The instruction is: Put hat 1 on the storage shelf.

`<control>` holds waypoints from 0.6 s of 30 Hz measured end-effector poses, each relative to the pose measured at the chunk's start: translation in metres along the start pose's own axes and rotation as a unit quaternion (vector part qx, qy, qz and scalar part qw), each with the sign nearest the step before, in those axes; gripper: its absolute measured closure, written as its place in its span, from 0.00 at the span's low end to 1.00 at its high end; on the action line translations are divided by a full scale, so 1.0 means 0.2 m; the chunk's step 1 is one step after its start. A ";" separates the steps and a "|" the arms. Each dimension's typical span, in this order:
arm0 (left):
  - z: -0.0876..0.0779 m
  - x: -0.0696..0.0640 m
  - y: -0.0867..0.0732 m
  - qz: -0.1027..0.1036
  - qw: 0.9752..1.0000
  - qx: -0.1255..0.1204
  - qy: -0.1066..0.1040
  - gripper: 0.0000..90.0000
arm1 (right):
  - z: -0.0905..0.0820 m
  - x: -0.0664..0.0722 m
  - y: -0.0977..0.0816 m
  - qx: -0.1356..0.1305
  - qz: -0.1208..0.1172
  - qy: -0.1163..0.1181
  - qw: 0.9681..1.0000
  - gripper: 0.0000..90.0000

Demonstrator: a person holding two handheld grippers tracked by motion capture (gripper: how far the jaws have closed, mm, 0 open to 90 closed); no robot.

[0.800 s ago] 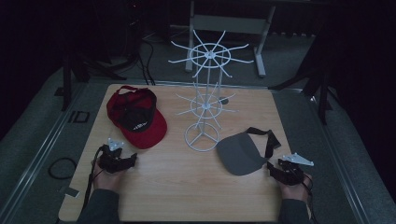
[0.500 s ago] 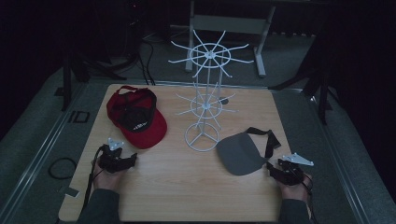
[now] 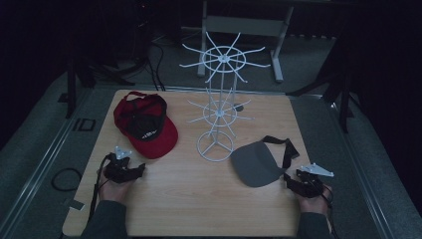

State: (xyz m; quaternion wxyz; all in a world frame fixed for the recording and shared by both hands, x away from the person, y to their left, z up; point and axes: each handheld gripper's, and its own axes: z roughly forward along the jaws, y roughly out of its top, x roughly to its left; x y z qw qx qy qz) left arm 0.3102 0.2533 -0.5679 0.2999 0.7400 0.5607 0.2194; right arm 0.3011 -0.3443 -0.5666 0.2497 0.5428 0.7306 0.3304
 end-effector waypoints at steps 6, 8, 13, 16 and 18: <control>-0.04 -0.01 0.02 0.011 1.000 -0.001 -0.004 0.47 | 0.00 0.00 0.00 0.000 0.000 0.000 1.000 0.47; -0.05 -0.01 0.04 0.006 1.000 -0.008 -0.016 0.46 | 0.00 0.00 0.00 0.000 0.000 0.000 1.000 0.47; -0.06 -0.01 0.07 0.007 0.999 -0.013 -0.029 0.43 | 0.00 0.00 0.00 0.000 0.000 0.000 1.000 0.47; -0.06 -0.01 0.08 0.002 0.999 -0.017 -0.036 0.42 | 0.00 0.00 0.00 0.000 0.000 0.000 1.000 0.47; -0.06 -0.01 0.09 -0.004 0.999 -0.017 -0.045 0.40 | 0.00 0.00 0.00 0.000 0.000 0.001 1.000 0.47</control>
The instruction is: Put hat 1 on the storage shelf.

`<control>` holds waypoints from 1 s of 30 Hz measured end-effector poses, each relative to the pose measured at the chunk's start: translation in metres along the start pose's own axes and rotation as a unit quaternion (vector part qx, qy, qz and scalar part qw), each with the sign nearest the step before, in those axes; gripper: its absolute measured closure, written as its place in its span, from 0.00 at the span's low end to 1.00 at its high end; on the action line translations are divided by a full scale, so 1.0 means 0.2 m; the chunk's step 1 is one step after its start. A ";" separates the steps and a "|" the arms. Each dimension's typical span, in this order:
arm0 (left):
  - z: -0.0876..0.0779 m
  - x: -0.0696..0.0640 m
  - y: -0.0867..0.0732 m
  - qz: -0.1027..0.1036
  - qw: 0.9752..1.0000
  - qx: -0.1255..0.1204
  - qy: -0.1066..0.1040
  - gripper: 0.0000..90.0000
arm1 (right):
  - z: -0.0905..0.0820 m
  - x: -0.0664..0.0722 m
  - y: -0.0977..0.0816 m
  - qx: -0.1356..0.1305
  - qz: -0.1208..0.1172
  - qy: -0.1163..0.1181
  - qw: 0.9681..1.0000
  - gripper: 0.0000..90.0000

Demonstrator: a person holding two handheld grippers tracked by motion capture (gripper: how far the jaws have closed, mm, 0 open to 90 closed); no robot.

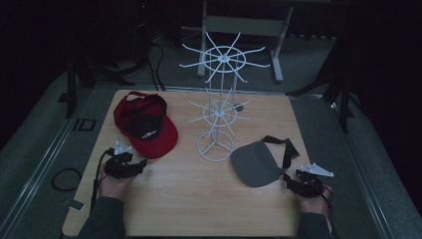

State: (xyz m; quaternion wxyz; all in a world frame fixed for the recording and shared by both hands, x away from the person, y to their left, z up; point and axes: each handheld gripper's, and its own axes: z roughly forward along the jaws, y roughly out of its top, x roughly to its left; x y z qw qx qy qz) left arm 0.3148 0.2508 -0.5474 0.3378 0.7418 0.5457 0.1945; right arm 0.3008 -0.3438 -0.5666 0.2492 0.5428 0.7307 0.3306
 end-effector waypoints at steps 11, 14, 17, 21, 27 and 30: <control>0.06 0.01 0.05 -0.025 0.999 0.000 -0.021 0.37 | 0.00 0.00 0.00 0.000 -0.001 0.001 1.000 0.47; 0.08 0.01 0.07 -0.025 1.000 0.002 -0.020 0.37 | 0.00 0.00 0.00 0.000 -0.002 0.001 1.000 0.46; 0.09 0.02 0.08 -0.023 1.000 0.004 -0.017 0.38 | 0.00 0.00 0.00 0.000 -0.002 0.001 1.000 0.46; 0.12 0.02 0.09 -0.025 0.999 0.010 -0.020 0.40 | 0.00 0.00 0.00 0.000 -0.002 0.002 1.000 0.46; 0.15 0.04 0.11 -0.033 0.999 0.008 -0.032 0.41 | 0.00 0.00 0.00 0.001 -0.003 0.002 1.000 0.46; 0.15 0.04 0.11 -0.033 0.999 0.009 -0.034 0.42 | 0.00 0.00 0.00 0.001 -0.003 0.002 1.000 0.46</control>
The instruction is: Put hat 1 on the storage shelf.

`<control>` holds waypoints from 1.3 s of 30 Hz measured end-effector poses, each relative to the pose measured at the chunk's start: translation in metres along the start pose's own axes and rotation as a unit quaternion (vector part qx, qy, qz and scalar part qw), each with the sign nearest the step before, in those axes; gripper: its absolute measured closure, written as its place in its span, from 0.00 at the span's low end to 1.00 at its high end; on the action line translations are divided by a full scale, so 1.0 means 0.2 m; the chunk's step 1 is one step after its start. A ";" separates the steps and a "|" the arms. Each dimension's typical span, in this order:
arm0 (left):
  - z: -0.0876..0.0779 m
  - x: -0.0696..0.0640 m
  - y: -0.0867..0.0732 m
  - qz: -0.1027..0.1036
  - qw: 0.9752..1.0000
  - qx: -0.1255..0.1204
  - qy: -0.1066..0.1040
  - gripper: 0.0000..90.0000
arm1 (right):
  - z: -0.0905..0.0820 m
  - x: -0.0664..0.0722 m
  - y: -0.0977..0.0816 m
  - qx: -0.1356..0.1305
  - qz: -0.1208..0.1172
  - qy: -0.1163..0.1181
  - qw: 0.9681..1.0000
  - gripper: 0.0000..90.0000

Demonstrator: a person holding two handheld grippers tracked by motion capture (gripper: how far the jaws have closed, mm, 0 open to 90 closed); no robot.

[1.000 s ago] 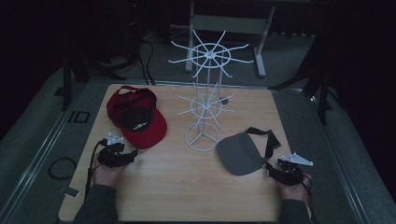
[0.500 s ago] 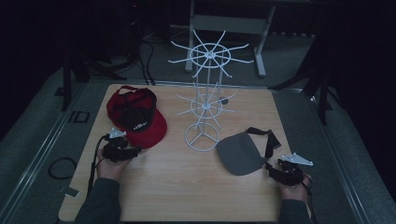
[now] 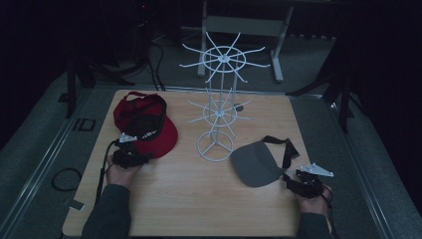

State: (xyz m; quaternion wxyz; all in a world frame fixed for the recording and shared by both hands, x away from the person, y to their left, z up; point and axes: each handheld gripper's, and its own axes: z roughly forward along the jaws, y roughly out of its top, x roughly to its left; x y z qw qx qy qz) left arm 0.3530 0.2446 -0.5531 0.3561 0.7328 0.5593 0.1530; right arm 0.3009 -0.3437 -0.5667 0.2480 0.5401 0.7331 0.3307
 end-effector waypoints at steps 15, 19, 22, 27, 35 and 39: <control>0.05 0.02 0.02 -0.015 1.000 0.001 -0.015 0.46 | 0.00 0.00 0.00 0.000 -0.001 0.001 1.000 0.45; 0.06 0.03 0.02 -0.020 1.000 0.003 -0.024 0.46 | 0.00 0.00 0.00 0.000 -0.001 0.001 1.000 0.45; 0.07 0.02 0.03 -0.020 0.999 0.005 -0.029 0.46 | 0.00 0.00 0.00 0.000 -0.001 0.002 1.000 0.44; 0.08 0.03 0.03 -0.021 0.999 0.004 -0.033 0.47 | 0.00 0.00 0.00 0.000 -0.001 0.002 1.000 0.44; 0.07 0.02 0.03 -0.019 0.999 0.005 -0.036 0.56 | 0.00 0.00 0.00 0.000 -0.002 0.002 1.000 0.44; 0.07 0.01 0.03 -0.017 0.999 0.000 -0.039 0.61 | 0.00 0.00 0.00 0.000 -0.002 0.002 1.000 0.44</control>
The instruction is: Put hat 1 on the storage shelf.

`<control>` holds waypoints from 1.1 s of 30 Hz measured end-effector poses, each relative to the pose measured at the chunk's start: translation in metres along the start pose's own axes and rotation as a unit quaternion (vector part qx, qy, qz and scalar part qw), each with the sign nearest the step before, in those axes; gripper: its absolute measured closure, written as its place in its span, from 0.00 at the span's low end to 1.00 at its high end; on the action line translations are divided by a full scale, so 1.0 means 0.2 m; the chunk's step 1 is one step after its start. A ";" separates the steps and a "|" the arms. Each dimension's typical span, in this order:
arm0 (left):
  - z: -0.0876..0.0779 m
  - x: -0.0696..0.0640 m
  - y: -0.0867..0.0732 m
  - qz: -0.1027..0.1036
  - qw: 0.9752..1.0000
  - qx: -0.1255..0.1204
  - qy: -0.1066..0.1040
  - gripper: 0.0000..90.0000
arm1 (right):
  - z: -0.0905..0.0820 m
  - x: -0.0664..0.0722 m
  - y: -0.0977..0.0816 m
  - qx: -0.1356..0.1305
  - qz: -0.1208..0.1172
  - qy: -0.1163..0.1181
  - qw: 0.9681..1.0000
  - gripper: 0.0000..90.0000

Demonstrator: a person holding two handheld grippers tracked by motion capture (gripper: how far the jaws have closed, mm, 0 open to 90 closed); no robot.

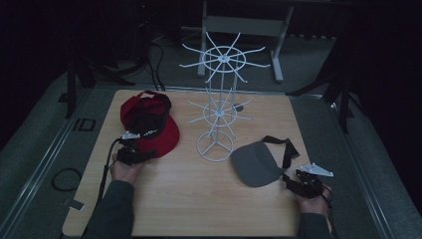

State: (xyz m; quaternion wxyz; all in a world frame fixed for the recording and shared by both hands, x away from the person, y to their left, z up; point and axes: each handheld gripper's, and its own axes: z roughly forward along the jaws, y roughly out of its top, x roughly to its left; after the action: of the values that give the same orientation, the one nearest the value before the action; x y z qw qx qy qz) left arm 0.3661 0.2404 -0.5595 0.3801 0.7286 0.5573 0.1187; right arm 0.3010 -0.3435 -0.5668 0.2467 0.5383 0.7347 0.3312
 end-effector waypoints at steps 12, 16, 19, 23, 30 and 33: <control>-0.02 -0.01 -0.01 -0.010 0.999 -0.020 -0.023 0.75 | 0.00 0.00 0.00 0.000 -0.001 0.001 1.000 0.43; -0.03 -0.02 -0.01 -0.001 0.999 -0.025 -0.023 0.83 | 0.00 0.00 0.00 0.000 0.000 0.001 1.000 0.43; -0.04 -0.02 -0.01 0.006 0.999 -0.029 -0.026 0.87 | 0.00 0.00 0.00 0.000 0.000 0.001 1.000 0.43; -0.05 -0.03 -0.02 0.012 0.999 -0.036 -0.032 0.94 | 0.00 0.00 0.00 0.000 -0.001 0.001 1.000 0.43; -0.06 -0.08 -0.02 0.046 0.997 -0.059 -0.012 0.95 | 0.00 0.00 0.00 0.000 -0.001 0.001 1.000 0.43; -0.07 -0.08 -0.02 0.052 0.997 -0.064 -0.006 0.96 | 0.00 0.00 0.00 0.000 -0.001 0.001 1.000 0.43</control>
State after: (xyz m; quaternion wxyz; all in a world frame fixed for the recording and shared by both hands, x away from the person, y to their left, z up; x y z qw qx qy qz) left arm 0.3494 0.2318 -0.5495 0.4227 0.7315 0.5076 0.1690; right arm 0.3010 -0.3435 -0.5667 0.2461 0.5376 0.7352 0.3315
